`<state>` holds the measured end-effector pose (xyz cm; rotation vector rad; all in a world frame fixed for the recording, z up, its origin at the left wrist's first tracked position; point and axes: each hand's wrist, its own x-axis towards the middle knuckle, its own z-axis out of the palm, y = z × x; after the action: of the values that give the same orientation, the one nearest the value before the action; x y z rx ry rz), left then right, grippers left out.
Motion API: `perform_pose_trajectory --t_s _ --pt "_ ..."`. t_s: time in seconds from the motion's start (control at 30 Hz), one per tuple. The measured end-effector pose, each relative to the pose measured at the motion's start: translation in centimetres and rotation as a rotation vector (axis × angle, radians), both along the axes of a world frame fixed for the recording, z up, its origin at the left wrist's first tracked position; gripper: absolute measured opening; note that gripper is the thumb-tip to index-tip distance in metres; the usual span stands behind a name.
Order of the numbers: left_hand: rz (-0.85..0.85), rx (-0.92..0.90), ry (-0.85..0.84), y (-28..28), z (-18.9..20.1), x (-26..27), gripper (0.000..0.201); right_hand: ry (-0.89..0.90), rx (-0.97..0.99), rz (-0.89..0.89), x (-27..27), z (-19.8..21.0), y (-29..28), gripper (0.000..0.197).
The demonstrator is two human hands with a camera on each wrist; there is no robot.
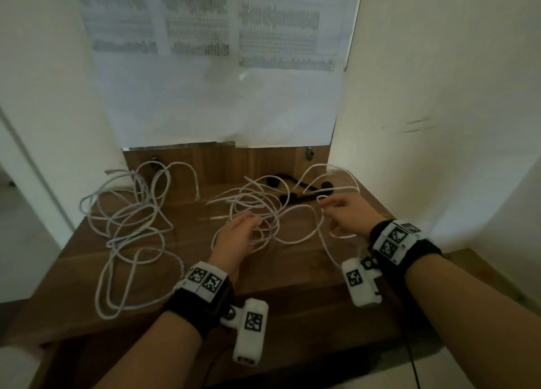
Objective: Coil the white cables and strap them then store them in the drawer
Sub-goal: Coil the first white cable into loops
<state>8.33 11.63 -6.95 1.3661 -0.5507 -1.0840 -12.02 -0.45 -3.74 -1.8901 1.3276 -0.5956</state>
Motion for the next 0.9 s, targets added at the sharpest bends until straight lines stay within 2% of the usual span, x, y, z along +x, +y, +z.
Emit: perform_pose_trajectory --t_s 0.1,0.2,0.33,0.37,0.47,0.53,0.63,0.7,0.9 --pt "0.071 0.008 -0.03 -0.1 0.1 1.1 0.007 -0.01 -0.095 -0.041 -0.5 0.7 -0.9 0.016" --pt "0.048 0.04 -0.056 -0.6 0.5 0.8 0.008 -0.053 -0.137 -0.177 -2.6 1.4 -3.4 0.016" --pt "-0.018 0.018 -0.265 -1.4 0.8 -0.7 0.015 -0.039 -0.109 -0.279 -5.0 1.3 -7.5 0.024" --pt "-0.023 0.008 -0.294 -1.7 0.9 -0.9 0.016 -0.022 -0.123 -0.255 -5.0 1.2 -8.3 0.029" --pt "-0.107 0.015 -0.241 -2.6 1.1 -1.5 0.017 0.026 -0.116 -0.119 -3.8 1.1 -9.8 0.042" --pt "-0.173 0.025 -0.23 -2.8 1.2 -1.7 0.019 0.14 -0.112 -0.016 -2.8 0.9 -10.5 0.045" --pt "-0.215 0.005 -0.215 -2.8 1.3 -1.8 0.02 0.352 -0.174 0.077 -1.9 0.7 -11.2 0.03" --pt "-0.207 -0.01 -0.19 -2.8 1.6 -1.6 0.02 0.333 -0.227 0.054 -1.9 1.4 -11.0 0.013" --pt "-0.157 -0.112 -0.28 -3.1 3.7 -0.9 0.012 0.122 -0.471 0.065 -2.8 7.6 -9.2 0.011"
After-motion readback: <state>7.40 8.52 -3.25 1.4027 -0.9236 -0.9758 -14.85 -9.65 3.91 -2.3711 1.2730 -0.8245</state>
